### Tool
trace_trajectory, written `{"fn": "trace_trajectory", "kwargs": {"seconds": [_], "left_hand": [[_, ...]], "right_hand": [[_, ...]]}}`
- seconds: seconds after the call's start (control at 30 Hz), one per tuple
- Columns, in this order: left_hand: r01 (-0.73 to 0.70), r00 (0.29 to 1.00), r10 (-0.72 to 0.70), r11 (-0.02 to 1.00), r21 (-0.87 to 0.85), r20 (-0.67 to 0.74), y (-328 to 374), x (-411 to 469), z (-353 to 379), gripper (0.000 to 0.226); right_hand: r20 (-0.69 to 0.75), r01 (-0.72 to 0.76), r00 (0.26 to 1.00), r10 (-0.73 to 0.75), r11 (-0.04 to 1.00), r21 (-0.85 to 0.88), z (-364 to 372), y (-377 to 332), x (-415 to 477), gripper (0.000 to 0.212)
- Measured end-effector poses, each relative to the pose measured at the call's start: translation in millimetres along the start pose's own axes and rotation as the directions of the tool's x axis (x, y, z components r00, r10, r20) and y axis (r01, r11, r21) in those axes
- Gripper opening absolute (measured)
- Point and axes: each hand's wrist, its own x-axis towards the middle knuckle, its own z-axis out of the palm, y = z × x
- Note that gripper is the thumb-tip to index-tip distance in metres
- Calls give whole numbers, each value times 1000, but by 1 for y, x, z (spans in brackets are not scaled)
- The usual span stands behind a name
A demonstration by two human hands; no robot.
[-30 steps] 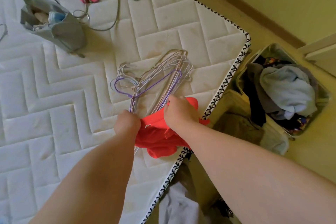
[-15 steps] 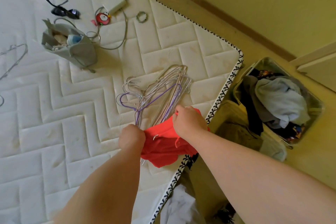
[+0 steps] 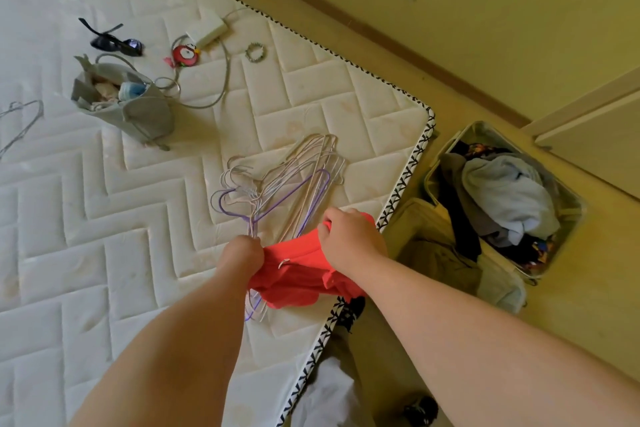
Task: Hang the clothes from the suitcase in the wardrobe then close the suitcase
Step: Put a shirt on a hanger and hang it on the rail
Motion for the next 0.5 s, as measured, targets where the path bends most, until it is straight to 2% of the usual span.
{"fn": "trace_trajectory", "kwargs": {"seconds": [0.13,0.27,0.5], "left_hand": [[4,999,8,964,-265,44,4,23,16,36],[71,997,-36,845,-530,75,9,16,20,28],[98,991,-16,756,-648,131,9,-2,18,28]], "right_hand": [[-23,37,999,-35,998,44,15,3,0,21],[-53,41,998,-39,999,30,21,7,-4,23],[-68,7,998,-5,1000,23,14,4,-20,19]]}}
